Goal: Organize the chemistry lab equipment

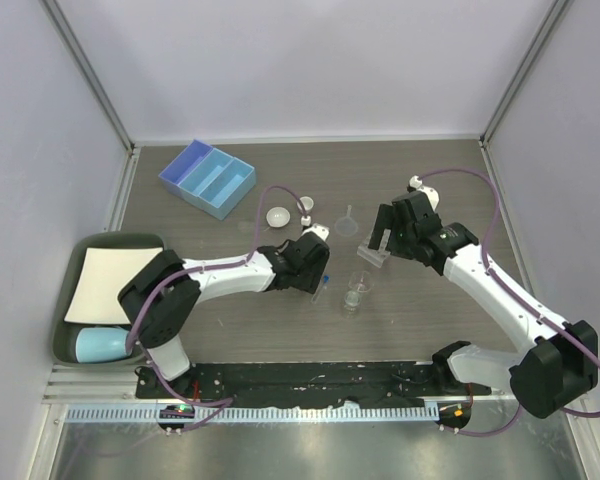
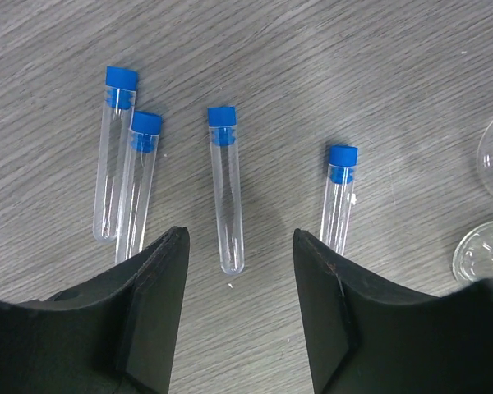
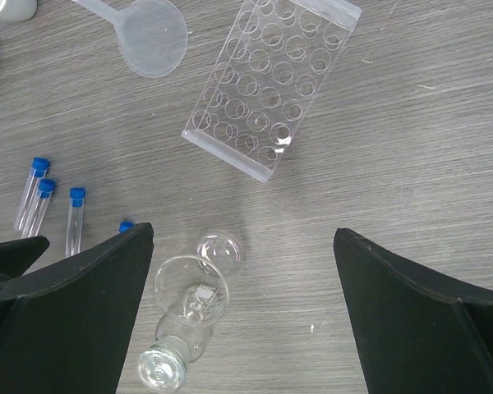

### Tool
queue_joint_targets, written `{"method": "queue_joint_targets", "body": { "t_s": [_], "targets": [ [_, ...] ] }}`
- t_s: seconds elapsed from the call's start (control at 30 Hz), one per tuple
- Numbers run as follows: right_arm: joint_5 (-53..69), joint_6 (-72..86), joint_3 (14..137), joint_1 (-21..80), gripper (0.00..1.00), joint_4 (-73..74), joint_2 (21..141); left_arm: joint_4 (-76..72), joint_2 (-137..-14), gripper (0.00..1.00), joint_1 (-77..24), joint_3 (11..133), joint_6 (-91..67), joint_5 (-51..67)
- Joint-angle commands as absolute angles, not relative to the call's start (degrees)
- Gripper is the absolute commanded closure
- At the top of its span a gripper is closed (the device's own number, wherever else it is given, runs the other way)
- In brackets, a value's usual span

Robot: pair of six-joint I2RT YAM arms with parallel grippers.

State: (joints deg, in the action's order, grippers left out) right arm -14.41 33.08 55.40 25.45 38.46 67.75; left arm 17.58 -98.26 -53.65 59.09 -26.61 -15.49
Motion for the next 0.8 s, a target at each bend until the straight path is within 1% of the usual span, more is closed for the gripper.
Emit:
{"method": "queue_joint_targets", "body": {
  "t_s": [0.0, 0.1, 0.3, 0.33, 0.4, 0.43, 0.5, 0.53, 0.67, 0.7, 0.77],
  "targets": [
    [-14.9, 32.3, 55.2, 25.7, 0.03, 37.3, 65.7, 16.3, -99.2, 0.43, -53.9, 61.5, -27.1, -17.4],
    [-15.0, 32.1, 54.8, 25.7, 0.03, 37.3, 65.8, 16.3, -100.2, 0.44, -53.9, 61.5, -26.9, -17.8],
    [-14.9, 31.9, 54.7, 25.7, 0.03, 37.2, 65.9, 15.3, -102.1, 0.54, -53.9, 60.6, -26.9, -17.7],
    [-14.9, 31.9, 54.7, 25.6, 0.03, 37.3, 65.9, 15.0, -102.3, 0.59, -54.0, 60.2, -27.1, -17.7],
    [-14.9, 31.9, 54.8, 25.7, 0.03, 37.3, 65.7, 14.8, -102.2, 0.64, -53.9, 59.6, -27.3, -17.7],
    [-14.9, 31.9, 54.7, 25.7, 0.03, 37.4, 65.6, 14.6, -102.1, 0.68, -53.9, 59.0, -27.6, -17.8],
    [-14.9, 32.0, 54.6, 25.6, 0.03, 37.4, 65.4, 14.4, -101.7, 0.7, -54.0, 58.4, -28.0, -17.9],
    [-14.8, 32.1, 54.6, 25.7, 0.03, 37.5, 65.3, 14.3, -101.4, 0.75, -54.0, 57.8, -28.1, -18.0],
    [-14.7, 32.2, 54.6, 25.6, 0.03, 37.7, 64.7, 14.5, -100.0, 0.88, -54.1, 56.4, -28.2, -19.1],
    [-14.8, 32.3, 54.5, 25.7, 0.03, 37.7, 64.6, 14.6, -99.6, 0.92, -54.2, 56.0, -28.2, -19.6],
    [-14.8, 32.3, 54.6, 25.7, 0.03, 37.9, 64.1, 15.1, -98.4, 0.95, -54.3, 56.0, -28.0, -20.6]
  ]
}}
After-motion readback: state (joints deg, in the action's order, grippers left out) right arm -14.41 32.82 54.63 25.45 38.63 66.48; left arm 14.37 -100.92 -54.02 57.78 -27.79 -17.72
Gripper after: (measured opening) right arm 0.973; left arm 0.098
